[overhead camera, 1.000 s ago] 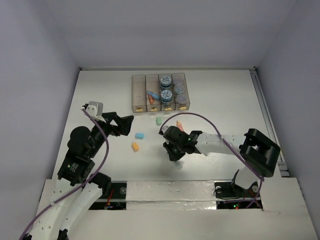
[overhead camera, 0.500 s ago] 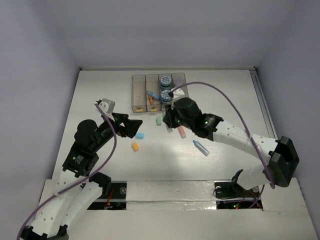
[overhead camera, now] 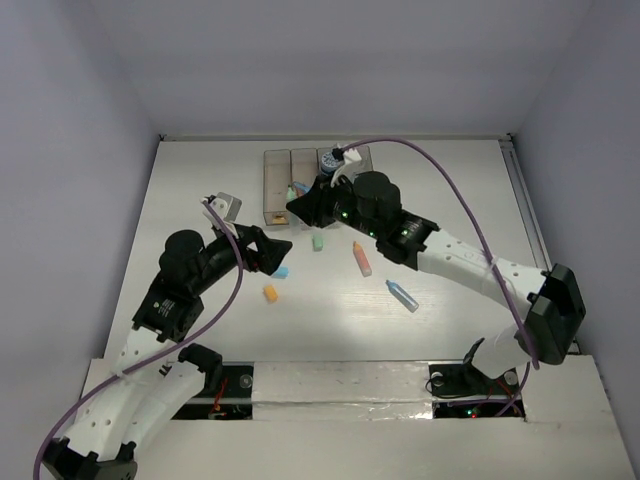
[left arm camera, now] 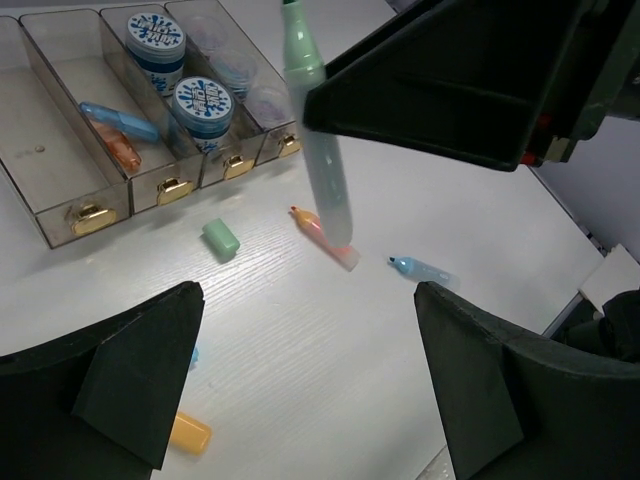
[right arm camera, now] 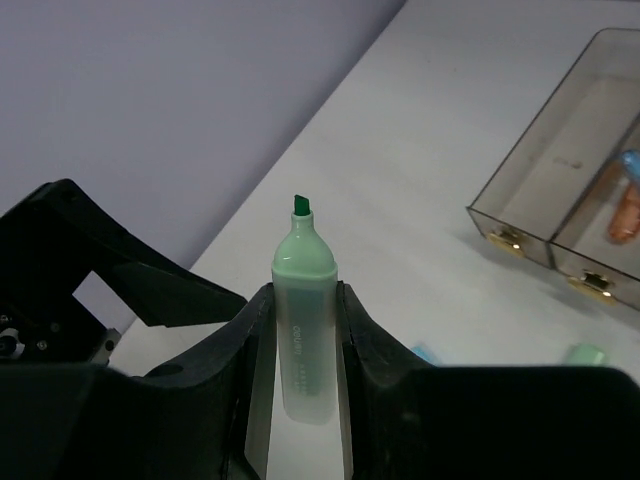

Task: Sort the stationery into containers
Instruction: Pick up the pen from the center of the board.

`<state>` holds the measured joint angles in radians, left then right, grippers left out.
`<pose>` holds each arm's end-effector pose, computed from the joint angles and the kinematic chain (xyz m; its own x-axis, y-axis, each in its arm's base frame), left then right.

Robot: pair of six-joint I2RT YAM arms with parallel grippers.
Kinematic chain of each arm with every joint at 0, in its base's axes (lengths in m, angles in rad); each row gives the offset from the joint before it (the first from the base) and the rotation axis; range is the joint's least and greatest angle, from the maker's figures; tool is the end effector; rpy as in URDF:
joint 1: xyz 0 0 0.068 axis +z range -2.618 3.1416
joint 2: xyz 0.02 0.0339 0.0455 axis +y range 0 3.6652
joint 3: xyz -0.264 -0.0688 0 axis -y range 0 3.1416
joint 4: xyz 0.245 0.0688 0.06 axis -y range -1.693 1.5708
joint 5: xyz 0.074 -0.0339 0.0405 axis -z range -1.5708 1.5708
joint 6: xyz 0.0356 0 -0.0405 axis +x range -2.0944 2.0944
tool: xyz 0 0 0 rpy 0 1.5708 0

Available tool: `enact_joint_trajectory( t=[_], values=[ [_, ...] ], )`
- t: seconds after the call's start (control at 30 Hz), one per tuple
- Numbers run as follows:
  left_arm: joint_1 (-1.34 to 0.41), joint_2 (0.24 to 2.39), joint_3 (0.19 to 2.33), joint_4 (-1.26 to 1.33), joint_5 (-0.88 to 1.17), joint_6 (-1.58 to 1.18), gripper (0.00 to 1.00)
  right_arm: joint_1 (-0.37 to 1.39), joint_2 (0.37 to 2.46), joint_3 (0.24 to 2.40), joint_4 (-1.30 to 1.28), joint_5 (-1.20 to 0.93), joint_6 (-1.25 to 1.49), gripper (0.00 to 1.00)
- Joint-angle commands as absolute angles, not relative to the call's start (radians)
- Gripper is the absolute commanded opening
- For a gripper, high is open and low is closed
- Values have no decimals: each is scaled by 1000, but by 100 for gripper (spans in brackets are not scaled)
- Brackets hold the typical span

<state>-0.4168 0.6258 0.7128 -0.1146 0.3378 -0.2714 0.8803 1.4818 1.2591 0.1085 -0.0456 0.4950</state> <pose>0.1346 -0.0725 0.3462 -0.2079 -0.1846 -0.9606 0.6530 0.7049 -0.2768 0.2265 0.2767 0.3684 -0.4434 0.2084 -0.8718 -0.6686 0.5709 0.4765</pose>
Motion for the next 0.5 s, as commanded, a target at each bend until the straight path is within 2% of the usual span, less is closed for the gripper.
enact_joint_trajectory(
  t=[0.0, 0.17, 0.47],
  values=[
    [-410, 624, 719, -67, 356, -258, 84, 910, 1519, 1299, 261, -144, 571, 1],
    [-410, 623, 718, -60, 360, -264, 80, 928, 1546, 1316, 281, -161, 592, 1],
    [-410, 637, 718, -60, 356, -264, 62, 928, 1548, 1312, 342, -236, 621, 1]
  ],
)
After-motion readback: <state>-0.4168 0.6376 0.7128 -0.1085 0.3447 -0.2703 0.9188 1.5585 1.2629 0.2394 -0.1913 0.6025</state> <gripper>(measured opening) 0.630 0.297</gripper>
